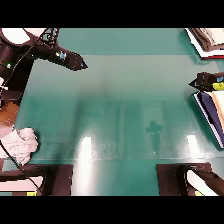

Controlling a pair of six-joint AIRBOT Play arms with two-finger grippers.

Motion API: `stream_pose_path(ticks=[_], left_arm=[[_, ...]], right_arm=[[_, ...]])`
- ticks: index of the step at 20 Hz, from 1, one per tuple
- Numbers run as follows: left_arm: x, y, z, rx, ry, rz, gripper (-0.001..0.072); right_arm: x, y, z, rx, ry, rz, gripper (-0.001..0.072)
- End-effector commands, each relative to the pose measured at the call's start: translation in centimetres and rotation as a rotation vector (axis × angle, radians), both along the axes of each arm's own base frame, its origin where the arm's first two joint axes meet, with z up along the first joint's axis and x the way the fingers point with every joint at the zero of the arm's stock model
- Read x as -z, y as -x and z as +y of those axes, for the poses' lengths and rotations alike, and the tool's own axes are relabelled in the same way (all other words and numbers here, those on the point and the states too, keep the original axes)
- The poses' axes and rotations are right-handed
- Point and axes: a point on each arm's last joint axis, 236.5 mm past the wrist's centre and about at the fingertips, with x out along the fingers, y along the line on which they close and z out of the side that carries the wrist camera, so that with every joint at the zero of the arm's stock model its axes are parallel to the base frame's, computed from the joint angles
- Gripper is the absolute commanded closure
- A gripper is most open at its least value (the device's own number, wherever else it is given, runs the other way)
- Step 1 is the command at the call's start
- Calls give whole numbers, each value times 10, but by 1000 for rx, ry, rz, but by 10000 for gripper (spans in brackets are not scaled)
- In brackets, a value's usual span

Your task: Fold the shirts.

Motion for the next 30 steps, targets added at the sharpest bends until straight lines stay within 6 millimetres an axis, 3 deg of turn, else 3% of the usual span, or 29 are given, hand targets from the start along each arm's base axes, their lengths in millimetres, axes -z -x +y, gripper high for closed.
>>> stream_pose_path(ticks=[1, 12, 18, 21, 23, 26, 28, 29, 30], left_arm=[[0, 0, 0, 1, -1, 0, 683], [0, 0, 0, 0, 0, 0, 683], [-22, -23, -7, -64, 86, -86, 683], [-23, -8, -1, -40, 66, -52, 683], [-23, 12, 44, -125, -46, 26, 684], [-34, 46, 146, -333, -383, 4, 684], [-37, 81, 206, -491, -567, 41, 682], [-32, 99, 224, -530, -631, 76, 617], [-21, 112, 234, -550, -671, 111, 317]], right_arm=[[0, 0, 1, -1, -1, 1, 697], [1, 1, 1, -3, -1, 4, 697], [1, 3, 1, -6, -2, 12, 697], [1, 3, 1, -6, -3, 11, 697], [2, 3, 2, -8, -2, 15, 697], [1, 3, 1, -6, -2, 12, 697], [2, 2, 1, -5, -1, 11, 697], [1, 1, 1, -2, -1, 4, 697], [0, -1, 0, 1, -1, -4, 697]])
